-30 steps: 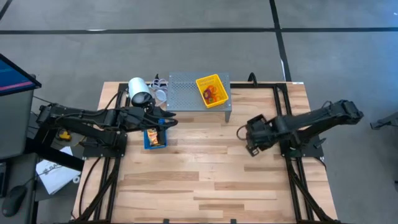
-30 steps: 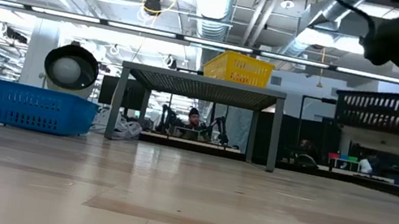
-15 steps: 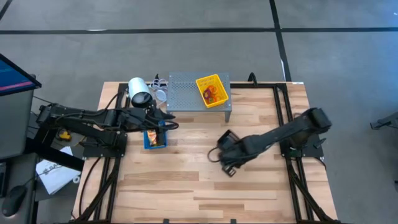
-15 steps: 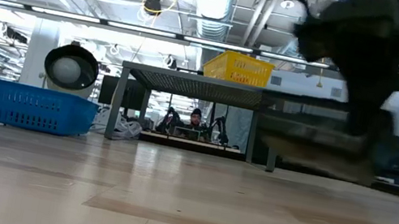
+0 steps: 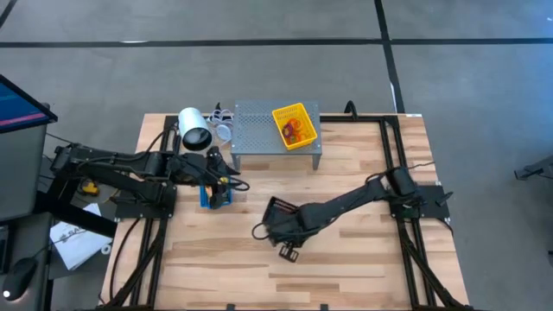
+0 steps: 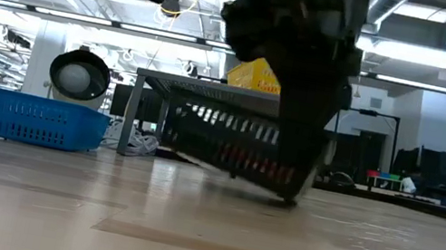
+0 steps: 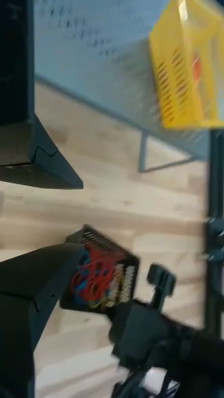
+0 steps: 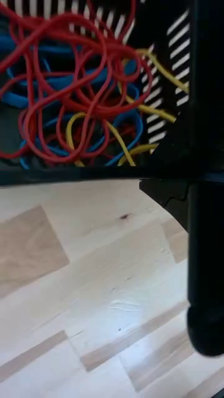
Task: Pick & Place Office Desk Supplies
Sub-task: Put the black bin with rubber bands on the shelf
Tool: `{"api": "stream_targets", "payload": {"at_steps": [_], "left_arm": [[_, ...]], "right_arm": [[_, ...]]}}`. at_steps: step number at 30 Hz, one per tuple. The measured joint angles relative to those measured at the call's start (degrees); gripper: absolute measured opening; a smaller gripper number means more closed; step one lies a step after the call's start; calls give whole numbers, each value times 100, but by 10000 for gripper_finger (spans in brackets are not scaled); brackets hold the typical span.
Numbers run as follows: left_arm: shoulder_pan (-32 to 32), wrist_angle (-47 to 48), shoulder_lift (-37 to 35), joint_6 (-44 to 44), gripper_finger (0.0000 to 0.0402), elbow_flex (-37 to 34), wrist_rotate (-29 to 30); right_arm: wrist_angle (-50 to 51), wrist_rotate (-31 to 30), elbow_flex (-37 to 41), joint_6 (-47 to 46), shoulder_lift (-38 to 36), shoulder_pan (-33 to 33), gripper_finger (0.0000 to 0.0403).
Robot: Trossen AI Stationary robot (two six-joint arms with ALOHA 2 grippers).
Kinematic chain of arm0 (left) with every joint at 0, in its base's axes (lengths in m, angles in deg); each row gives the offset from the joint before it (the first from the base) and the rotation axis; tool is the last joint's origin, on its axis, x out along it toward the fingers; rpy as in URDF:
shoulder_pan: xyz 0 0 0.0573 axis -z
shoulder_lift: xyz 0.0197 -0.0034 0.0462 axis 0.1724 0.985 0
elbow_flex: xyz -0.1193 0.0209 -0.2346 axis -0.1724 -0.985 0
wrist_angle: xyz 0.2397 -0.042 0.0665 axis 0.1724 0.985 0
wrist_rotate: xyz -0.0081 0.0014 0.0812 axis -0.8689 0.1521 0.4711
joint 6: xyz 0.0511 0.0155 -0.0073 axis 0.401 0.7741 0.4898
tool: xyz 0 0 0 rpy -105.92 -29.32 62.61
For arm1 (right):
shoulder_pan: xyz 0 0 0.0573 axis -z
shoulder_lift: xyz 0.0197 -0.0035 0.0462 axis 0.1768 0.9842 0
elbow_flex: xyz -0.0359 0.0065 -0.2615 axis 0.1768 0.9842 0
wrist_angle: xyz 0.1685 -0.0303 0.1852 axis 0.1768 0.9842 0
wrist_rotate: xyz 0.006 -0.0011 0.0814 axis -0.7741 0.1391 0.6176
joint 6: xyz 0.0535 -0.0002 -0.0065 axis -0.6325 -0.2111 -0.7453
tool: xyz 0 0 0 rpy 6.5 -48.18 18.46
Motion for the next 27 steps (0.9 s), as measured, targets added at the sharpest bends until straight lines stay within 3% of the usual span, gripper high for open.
{"api": "stream_targets", "payload": {"at_steps": [9,21,27], "left_arm": [[4,391,24,-11,147,0,-513],[3,679,85,179,147,-4,-883],[304,1027,270,909,147,-2,-1434]], "right_arm": [[-124,51,-218,255,280,2,10],[-437,378,-211,153,43,67,127],[-464,277,-202,102,-194,-50,161]]}}
